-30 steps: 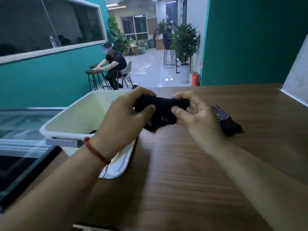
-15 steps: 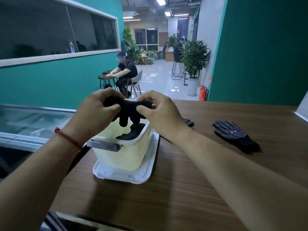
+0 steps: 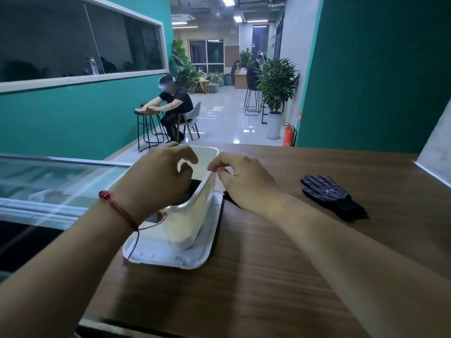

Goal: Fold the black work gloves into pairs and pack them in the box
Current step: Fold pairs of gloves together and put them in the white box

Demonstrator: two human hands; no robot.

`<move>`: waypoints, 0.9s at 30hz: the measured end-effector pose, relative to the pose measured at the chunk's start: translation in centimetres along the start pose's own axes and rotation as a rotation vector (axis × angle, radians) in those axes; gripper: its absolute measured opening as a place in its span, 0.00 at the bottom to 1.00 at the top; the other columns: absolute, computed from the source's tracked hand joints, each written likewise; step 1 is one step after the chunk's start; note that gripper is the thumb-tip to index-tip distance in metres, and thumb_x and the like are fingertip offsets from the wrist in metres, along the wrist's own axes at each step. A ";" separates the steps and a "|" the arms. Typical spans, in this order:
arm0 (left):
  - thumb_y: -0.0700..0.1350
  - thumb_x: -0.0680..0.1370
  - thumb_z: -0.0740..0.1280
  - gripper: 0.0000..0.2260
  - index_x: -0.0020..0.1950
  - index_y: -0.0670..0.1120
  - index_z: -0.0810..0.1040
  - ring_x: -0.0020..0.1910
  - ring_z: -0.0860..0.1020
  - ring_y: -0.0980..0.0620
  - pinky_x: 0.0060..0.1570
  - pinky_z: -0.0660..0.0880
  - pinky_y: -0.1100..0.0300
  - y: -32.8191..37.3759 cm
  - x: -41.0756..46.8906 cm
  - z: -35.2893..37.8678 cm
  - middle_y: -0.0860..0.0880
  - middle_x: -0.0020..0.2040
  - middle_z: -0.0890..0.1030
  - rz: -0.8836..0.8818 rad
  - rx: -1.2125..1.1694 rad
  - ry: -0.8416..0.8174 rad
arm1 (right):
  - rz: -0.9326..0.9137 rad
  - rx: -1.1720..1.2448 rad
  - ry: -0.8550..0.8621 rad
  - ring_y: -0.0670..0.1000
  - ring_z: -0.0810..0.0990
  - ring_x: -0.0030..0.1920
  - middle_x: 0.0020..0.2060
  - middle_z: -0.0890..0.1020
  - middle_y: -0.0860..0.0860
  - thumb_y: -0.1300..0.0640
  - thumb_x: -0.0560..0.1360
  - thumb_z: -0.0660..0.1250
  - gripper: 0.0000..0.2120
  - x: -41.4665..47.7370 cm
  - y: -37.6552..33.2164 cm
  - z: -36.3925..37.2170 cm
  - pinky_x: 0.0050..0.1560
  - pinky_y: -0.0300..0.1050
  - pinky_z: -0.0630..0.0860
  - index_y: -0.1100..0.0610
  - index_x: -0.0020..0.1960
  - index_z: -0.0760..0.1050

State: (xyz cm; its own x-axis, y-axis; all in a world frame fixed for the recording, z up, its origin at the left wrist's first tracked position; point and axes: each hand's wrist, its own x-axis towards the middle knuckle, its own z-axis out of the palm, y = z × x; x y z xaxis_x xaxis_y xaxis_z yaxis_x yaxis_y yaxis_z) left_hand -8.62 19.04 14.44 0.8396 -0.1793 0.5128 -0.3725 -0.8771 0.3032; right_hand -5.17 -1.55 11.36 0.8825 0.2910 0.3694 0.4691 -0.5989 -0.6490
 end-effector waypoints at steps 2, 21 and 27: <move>0.39 0.80 0.64 0.13 0.56 0.54 0.84 0.46 0.76 0.58 0.46 0.70 0.65 2.4 0.5 0.5 0.58 0.53 0.80 0.080 -0.037 0.037 | 0.014 0.016 0.024 0.46 0.79 0.61 0.57 0.84 0.41 0.53 0.84 0.60 0.14 -0.8 1.3 -1.4 0.63 0.50 0.77 0.41 0.58 0.83; 0.47 0.82 0.69 0.09 0.56 0.42 0.84 0.57 0.80 0.36 0.58 0.75 0.49 3.9 6.1 23.7 0.39 0.55 0.82 -0.235 0.035 -0.113 | 0.266 -0.496 0.284 0.56 0.78 0.63 0.58 0.83 0.45 0.56 0.79 0.69 0.10 -8.3 22.4 -7.7 0.61 0.56 0.77 0.47 0.58 0.83; 0.45 0.80 0.70 0.07 0.50 0.43 0.85 0.53 0.80 0.36 0.53 0.78 0.47 2.4 6.1 25.8 0.40 0.51 0.83 -0.254 0.097 -0.035 | 0.280 -0.494 0.325 0.57 0.79 0.61 0.58 0.83 0.47 0.60 0.77 0.70 0.11 -9.1 26.1 -8.9 0.63 0.59 0.78 0.49 0.56 0.84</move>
State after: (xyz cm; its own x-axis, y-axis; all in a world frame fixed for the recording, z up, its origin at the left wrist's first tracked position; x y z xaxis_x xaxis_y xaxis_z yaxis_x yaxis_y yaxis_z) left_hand 5.85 4.31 -2.44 0.9152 0.0382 0.4013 -0.1098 -0.9343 0.3393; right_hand -1.20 -26.48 -3.02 0.8781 -0.1200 0.4632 0.0845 -0.9140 -0.3968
